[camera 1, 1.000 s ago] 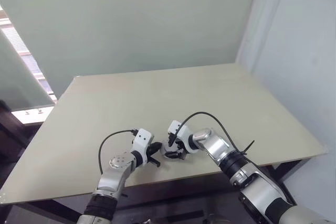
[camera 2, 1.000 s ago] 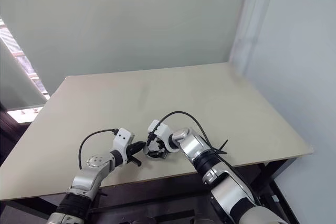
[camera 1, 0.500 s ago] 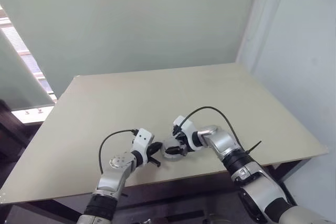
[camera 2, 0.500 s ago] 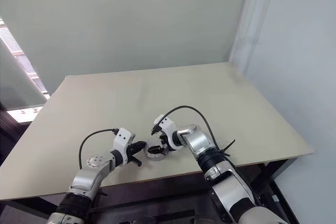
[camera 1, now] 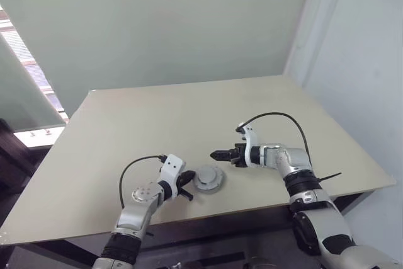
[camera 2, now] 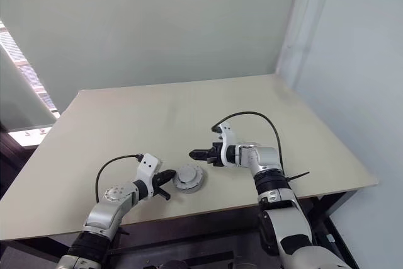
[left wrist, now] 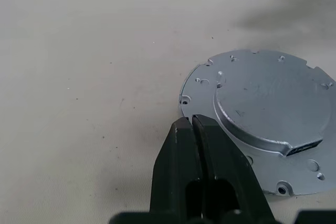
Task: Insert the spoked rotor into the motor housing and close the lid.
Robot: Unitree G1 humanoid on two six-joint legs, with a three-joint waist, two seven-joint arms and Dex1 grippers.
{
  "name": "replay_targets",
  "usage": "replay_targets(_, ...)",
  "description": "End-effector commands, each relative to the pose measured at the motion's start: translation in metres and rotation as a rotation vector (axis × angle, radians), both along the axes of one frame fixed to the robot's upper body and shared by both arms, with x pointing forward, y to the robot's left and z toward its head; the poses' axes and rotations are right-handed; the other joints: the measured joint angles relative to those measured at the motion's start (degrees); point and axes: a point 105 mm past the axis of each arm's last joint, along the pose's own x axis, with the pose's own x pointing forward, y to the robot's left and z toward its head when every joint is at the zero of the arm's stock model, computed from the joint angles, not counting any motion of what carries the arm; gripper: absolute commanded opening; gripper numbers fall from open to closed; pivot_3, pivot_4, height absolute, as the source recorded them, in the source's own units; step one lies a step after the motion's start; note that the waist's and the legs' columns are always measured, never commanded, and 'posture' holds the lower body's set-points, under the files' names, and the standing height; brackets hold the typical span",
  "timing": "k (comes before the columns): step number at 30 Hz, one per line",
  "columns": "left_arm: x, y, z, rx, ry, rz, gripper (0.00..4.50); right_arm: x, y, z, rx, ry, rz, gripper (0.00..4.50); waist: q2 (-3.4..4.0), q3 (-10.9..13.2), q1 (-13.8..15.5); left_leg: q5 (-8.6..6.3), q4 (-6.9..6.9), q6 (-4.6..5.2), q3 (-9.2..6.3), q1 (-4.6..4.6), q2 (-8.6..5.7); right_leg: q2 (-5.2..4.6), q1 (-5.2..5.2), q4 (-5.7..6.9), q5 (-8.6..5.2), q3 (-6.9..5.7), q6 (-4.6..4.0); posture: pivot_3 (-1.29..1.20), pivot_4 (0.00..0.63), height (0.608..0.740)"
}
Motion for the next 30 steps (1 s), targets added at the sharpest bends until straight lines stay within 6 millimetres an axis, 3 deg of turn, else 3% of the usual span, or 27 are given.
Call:
replay_targets(1,-0.011,-0.004,-0.021,0.036,0.083,-0.027,0.00,-0.002,-0.008,-0.004,0.057,0.092,-0.045,4.46,0.01,0.00,-0.01,0.02,0.00,0.03,0.01,-0.01,0.00,0.00,0.00,0.00,0.00,0.00,0.00,0.00,0.000,0.740)
replay_targets(6,-0.010,-0.005,-0.020,0.034,0.080,-0.029,0.00,-0.011,-0.016,-0.028,0.096,0.249,-0.115,4.46,0.01,0.00,0.00,0.03,-0.02,0.06,0.02,-0.02,-0.01,0.00,0.03,-0.03,0.00,0.01,0.00,0.00,0.000,0.740)
replay_targets(14,-0.004,0.001,-0.013,0.020,0.053,0.003,0.00,-0.020,-0.008,-0.044,0.150,0.356,-0.150,4.46,0.02,0.00,-0.05,0.08,0.00,0.14,0.05,-0.02,0.00,0.00,0.04,-0.04,0.00,0.02,0.00,0.00,0.000,0.740)
replay_targets(25,0.009,0.026,0.027,-0.051,-0.041,0.075,0.00,-0.029,0.011,-0.047,0.177,0.392,-0.107,4.46,-0.01,0.02,-1.22,0.09,-0.05,0.16,0.04,-0.13,0.12,0.11,-0.14,-0.02,0.07,0.01,0.11,0.00,0.000,0.740)
replay_targets(30,-0.001,0.013,0.034,-0.124,-0.023,0.016,0.00,-0.032,0.016,-0.049,0.173,0.402,-0.097,4.46,-0.03,0.01,-1.62,0.11,-0.06,0.18,0.06,-0.63,0.13,0.12,-0.68,0.02,0.12,0.04,0.14,0.00,0.000,0.740)
